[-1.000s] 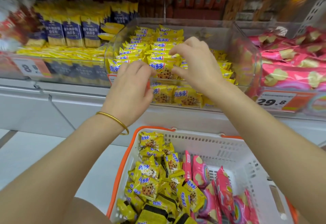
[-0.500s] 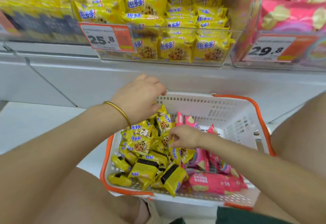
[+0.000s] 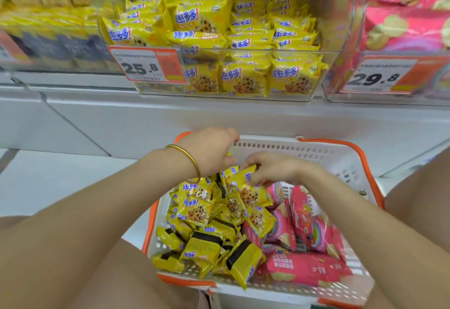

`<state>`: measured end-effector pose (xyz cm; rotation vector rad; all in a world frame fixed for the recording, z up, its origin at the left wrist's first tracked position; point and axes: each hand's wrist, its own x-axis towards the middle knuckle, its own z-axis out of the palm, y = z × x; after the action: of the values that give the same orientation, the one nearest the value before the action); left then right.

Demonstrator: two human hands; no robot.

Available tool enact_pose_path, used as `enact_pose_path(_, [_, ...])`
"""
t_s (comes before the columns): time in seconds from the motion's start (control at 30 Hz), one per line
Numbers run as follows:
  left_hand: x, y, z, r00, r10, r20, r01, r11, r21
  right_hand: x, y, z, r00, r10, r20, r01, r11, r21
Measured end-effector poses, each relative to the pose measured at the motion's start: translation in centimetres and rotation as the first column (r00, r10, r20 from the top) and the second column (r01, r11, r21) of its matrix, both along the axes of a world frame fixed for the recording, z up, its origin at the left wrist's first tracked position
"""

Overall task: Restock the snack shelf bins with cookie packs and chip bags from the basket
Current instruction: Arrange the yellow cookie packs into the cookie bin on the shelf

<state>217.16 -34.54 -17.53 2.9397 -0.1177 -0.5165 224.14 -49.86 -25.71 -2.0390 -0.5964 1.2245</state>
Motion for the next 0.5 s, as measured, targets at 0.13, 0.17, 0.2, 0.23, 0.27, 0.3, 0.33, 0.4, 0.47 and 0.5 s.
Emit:
enact_pose_path(0.13, [1.2, 0.1, 2.1, 0.983, 0.185, -0.015, -0.181, 0.939, -0.292, 0.8, -0.1, 7.2, 0.980, -0.171, -0.102, 0.195, 0.924, 0.328])
enact_pose_path(0.17, [1.4, 0.3, 3.0, 0.976, 0.220, 0.003, -0.202, 0.900, -0.387, 0.8, -0.2, 8.3, 0.966, -0.221, -0.135, 0.257, 0.887, 0.383])
enact_pose_path(0.2, [1.5, 0.5, 4.0, 0.967, 0.252, 0.022, -0.212, 0.852, -0.480, 0.7, -0.3, 9.4, 0.954, -0.254, -0.158, 0.298, 0.854, 0.426])
enact_pose_path(0.23, [1.6, 0.7, 4.9, 0.958, 0.282, 0.041, -0.212, 0.801, -0.560, 0.6, -0.5, 10.2, 0.948, -0.270, -0.170, 0.318, 0.832, 0.455])
enact_pose_path(0.27, [1.5, 1.0, 5.7, 0.948, 0.311, 0.071, -0.201, 0.755, -0.624, 0.5, -0.6, 11.1, 0.948, -0.275, -0.161, 0.319, 0.821, 0.474])
enact_pose_path(0.3, [1.6, 1.2, 6.4, 0.933, 0.341, 0.117, -0.178, 0.719, -0.672, 0.4, -0.6, 11.9, 0.950, -0.280, -0.137, 0.310, 0.810, 0.497])
enact_pose_path(0.33, [1.7, 1.6, 6.9, 0.910, 0.370, 0.188, -0.142, 0.703, -0.697, 0.3, -0.6, 12.7, 0.952, -0.290, -0.095, 0.295, 0.795, 0.529])
enact_pose_path(0.4, [1.7, 2.1, 7.7, 0.816, 0.430, 0.386, -0.061, 0.728, -0.682, 0.5, -0.4, 14.5, 0.932, -0.362, 0.020, 0.276, 0.745, 0.607])
enact_pose_path(0.47, [1.9, 3.0, 8.1, 0.694, 0.455, 0.558, -0.050, 0.804, -0.593, 1.4, -0.1, 16.2, 0.868, -0.476, 0.137, 0.269, 0.685, 0.677])
enact_pose_path(0.5, [1.9, 3.4, 8.2, 0.655, 0.437, 0.616, -0.069, 0.847, -0.527, 1.8, 0.2, 16.9, 0.830, -0.522, 0.198, 0.255, 0.670, 0.697])
